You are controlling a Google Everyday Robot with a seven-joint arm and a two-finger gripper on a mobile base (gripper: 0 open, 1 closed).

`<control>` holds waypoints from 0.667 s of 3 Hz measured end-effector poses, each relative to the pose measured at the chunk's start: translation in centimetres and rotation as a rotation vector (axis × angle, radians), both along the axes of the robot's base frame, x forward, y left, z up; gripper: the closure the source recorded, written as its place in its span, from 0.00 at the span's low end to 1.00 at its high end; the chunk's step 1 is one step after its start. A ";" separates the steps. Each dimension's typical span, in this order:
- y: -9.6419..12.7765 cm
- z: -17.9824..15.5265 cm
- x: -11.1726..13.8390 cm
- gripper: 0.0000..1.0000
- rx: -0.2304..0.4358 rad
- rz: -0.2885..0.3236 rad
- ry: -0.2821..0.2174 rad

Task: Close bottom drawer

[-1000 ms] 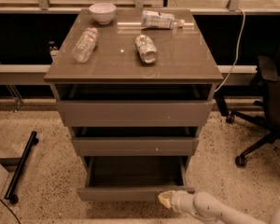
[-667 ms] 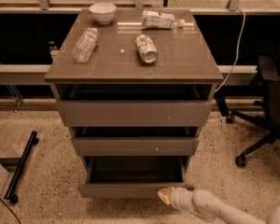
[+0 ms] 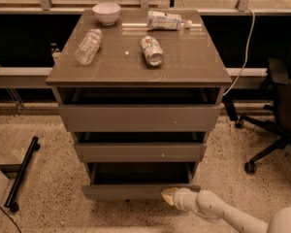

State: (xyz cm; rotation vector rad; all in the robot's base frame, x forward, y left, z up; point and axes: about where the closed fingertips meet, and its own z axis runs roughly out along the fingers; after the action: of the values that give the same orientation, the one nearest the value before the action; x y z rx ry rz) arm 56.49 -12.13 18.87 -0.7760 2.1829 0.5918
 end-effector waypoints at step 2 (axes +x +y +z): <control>1.3 0.0 3.6 0.28 0.006 0.014 -0.021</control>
Offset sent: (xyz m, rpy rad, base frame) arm 0.0535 0.0131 0.0014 0.0045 -0.0325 0.0150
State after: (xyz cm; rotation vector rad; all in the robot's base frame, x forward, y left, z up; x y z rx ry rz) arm 60.13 -10.85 18.83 -0.7916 2.1567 0.5944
